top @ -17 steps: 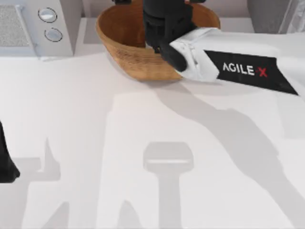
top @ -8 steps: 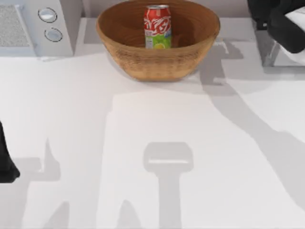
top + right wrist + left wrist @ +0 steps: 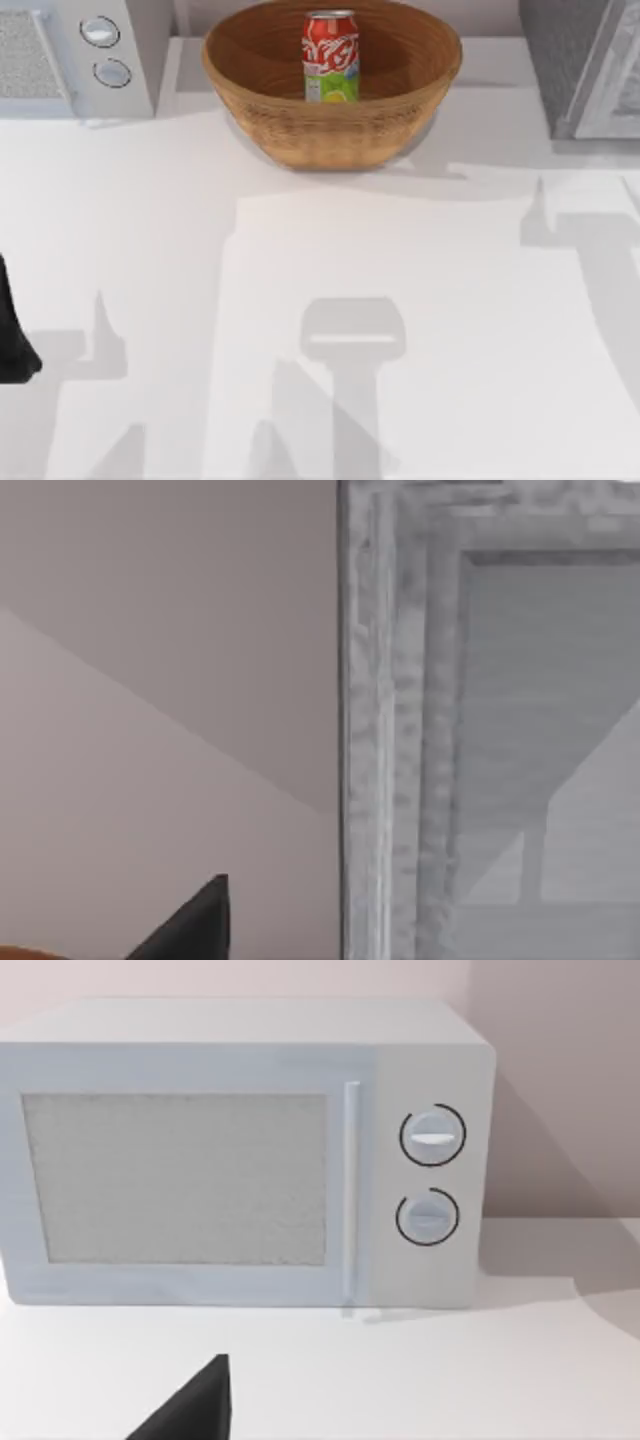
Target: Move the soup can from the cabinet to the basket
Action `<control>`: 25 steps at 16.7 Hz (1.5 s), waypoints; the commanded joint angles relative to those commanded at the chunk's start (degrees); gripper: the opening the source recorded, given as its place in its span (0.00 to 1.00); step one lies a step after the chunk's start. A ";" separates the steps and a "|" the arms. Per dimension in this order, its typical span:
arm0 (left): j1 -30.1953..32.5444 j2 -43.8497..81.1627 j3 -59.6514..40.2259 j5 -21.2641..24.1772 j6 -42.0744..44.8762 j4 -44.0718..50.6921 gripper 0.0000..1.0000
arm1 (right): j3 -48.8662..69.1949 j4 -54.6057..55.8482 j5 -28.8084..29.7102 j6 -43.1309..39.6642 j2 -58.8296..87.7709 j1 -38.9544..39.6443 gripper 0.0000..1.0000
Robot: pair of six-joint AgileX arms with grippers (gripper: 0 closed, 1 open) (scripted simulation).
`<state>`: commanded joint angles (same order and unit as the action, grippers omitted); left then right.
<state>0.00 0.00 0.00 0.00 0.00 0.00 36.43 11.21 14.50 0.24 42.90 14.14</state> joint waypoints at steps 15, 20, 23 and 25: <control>0.00 0.00 0.00 0.00 0.00 0.00 1.00 | -36.44 -11.21 -14.50 -0.24 -42.90 -14.14 1.00; 0.00 0.00 0.00 0.00 0.00 0.00 1.00 | -34.92 -7.45 -17.51 -0.16 -38.90 -17.37 1.00; 0.00 0.00 0.00 0.00 0.00 0.00 1.00 | -32.28 0.64 -24.19 0.00 -29.75 -24.33 1.00; 0.00 0.00 0.00 0.00 0.00 0.00 1.00 | -30.18 7.73 -30.07 0.15 -20.96 -30.25 1.00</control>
<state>0.00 0.00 0.00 0.00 0.00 0.00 6.25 18.95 -15.57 0.39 21.94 -16.10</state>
